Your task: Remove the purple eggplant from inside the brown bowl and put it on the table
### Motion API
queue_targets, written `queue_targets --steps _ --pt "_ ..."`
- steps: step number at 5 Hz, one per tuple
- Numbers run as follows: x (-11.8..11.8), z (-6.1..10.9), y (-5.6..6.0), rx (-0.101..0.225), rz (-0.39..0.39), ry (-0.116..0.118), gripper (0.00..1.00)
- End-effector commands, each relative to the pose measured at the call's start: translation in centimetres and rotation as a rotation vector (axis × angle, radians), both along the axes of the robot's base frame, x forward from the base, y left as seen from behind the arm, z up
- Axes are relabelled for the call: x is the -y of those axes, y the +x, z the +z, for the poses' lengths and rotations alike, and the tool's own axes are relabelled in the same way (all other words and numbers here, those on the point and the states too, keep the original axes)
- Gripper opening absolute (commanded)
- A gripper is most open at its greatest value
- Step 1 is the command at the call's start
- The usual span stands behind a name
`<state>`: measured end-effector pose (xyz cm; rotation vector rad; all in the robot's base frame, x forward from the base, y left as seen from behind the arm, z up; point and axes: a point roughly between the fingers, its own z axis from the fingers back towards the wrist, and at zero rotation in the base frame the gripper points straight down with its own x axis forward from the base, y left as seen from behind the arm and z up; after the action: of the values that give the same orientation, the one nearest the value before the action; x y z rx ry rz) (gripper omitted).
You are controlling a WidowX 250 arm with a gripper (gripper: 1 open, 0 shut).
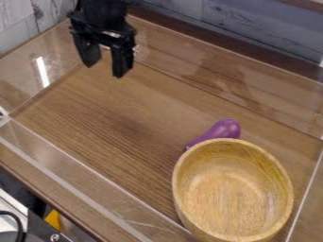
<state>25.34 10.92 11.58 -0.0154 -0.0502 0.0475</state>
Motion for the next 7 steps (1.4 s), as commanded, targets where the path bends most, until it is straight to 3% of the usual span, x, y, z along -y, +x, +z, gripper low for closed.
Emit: queue_targets --steps 1,2,4,6,7 --pt "-1.0 3.0 -0.3 0.086 0.007 0.038 1.0" --pt "-1.7 2.3 -1.1 0.11 -0.029 0.044 1.0" --pt "-0.8 0.5 -1.6 0.089 -0.063 0.026 1.0" --pt "0.3 -0.6 -0.9 0.068 -0.151 0.007 1.0" --pt "1.6 -1.0 -0.4 0.058 -0.069 0.001 1.0"
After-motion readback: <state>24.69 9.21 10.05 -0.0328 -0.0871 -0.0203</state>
